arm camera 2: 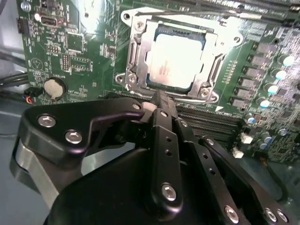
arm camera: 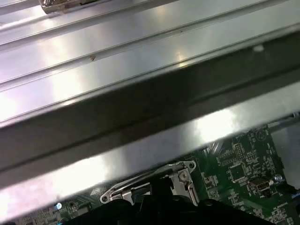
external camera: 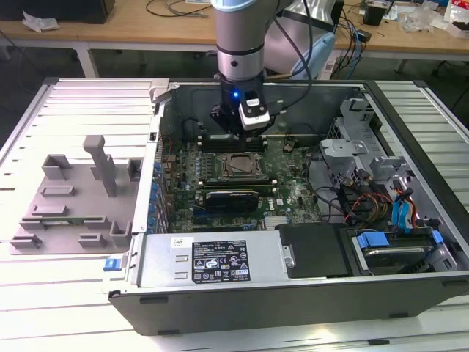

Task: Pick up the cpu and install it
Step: 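Install the first cpu locking lever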

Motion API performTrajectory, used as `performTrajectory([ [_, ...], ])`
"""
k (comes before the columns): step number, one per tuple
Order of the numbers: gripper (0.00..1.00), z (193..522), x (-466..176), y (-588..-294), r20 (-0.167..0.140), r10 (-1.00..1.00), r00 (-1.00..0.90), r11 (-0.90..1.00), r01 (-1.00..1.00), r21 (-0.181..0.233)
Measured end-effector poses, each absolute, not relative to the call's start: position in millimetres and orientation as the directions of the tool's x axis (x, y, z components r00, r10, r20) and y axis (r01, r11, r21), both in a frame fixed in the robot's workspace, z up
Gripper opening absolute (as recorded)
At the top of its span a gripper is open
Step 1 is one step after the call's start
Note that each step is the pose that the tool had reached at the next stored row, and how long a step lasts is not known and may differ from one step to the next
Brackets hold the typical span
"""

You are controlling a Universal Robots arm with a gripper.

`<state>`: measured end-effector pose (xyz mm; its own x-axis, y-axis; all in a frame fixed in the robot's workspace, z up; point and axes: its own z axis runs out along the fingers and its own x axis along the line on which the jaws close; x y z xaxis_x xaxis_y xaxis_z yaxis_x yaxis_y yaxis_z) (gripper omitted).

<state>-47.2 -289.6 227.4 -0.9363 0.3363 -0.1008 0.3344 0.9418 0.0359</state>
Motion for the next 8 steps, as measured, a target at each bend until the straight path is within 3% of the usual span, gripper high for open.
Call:
performTrajectory([
  [8,0.11,226.6,-48.4,-296.0,-0.1,0.233,-0.967,0.972,0.232,0.027],
])
